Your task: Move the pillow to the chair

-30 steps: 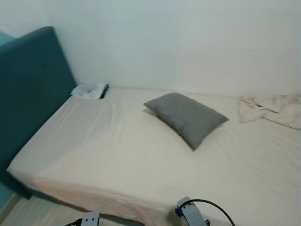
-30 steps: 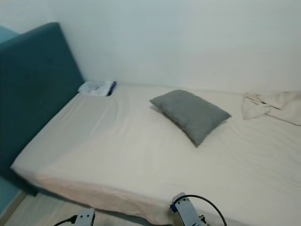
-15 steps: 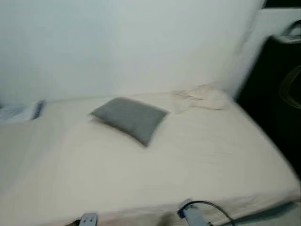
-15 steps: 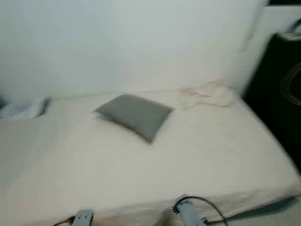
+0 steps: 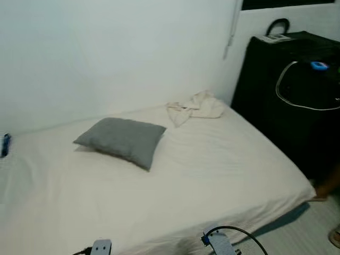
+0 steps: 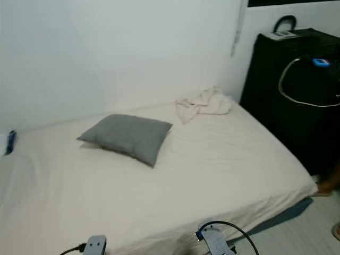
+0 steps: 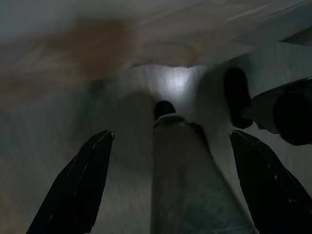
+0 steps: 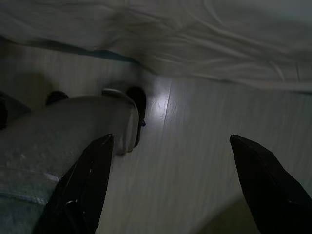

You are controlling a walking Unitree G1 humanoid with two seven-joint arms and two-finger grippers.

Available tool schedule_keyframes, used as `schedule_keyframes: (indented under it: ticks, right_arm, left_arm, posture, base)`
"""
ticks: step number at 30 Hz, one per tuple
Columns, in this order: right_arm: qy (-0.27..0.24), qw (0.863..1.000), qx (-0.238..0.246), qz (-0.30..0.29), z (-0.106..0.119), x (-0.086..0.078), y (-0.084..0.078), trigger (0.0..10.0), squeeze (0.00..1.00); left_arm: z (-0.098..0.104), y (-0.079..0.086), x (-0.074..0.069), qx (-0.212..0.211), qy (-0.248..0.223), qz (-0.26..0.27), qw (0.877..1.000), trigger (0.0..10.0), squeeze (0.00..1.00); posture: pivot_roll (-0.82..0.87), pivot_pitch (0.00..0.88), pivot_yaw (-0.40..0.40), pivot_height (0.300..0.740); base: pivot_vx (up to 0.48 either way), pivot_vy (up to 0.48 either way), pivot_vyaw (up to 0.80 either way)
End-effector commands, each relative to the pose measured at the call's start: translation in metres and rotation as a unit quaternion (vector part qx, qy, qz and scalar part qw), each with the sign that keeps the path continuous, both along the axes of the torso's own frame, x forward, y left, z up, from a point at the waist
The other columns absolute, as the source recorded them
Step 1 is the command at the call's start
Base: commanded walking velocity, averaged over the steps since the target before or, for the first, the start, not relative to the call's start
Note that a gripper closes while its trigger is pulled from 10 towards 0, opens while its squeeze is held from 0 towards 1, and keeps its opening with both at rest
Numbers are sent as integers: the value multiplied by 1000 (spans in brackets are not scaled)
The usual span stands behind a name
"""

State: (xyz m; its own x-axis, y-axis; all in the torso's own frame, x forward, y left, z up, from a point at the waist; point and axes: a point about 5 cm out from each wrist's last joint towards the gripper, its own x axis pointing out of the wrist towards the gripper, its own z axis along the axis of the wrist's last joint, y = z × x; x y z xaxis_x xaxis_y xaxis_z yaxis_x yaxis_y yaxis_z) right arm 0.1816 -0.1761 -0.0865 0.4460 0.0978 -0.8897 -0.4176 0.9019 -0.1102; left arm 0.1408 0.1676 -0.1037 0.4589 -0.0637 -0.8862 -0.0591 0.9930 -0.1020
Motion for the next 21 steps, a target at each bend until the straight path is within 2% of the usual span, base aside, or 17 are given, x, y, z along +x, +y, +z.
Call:
schedule_keyframes:
  ticks: [1, 6, 12, 15, 16, 17, 21]
  right_arm:
    - [7, 1000, 12, 5, -3, -4, 8, 10000, 0]
    - [-4, 999, 20, 25, 0, 0, 11, 10000, 0]
    - [-7, 999, 24, 35, 1, 2, 14, 10000, 0]
    - [-9, 998, 36, 49, 2, 4, 21, 10000, 0]
    - [-16, 996, 51, 68, 5, 10, 32, 10000, 0]
    - [-16, 996, 51, 68, 5, 10, 32, 10000, 0]
    - [-24, 993, 58, 104, 9, 18, 49, 10000, 0]
  left_arm:
    - [0, 2, 0, 3, 3, 1, 1000, 10000, 0]
    - [0, 2, 0, 3, 3, 1, 1000, 10000, 0]
    - [0, 3, 0, 9, 4, 0, 1000, 10000, 0]
    - [0, 4, 0, 18, 3, 2, 1000, 10000, 0]
    - [1, 6, 2, 23, -2, 18, 1000, 10000, 0]
    - [1, 6, 2, 23, -2, 18, 1000, 10000, 0]
    - [2, 12, 5, 34, -9, 42, 998, 10000, 0]
  posture:
    - [-237, 33, 46, 740]
    - [-236, 36, 47, 740]
    - [-224, 40, 46, 740]
    - [-204, 41, 36, 740]
    - [-160, 43, 14, 740]
    - [-160, 43, 14, 740]
    - [-103, 48, -12, 740]
  base:
    - [0, 0, 0]
    - [0, 0, 0]
    - [0, 0, 796]
    - [0, 0, 794]
    - [0, 0, 0]
    - [0, 0, 0]
    - [0, 0, 0]
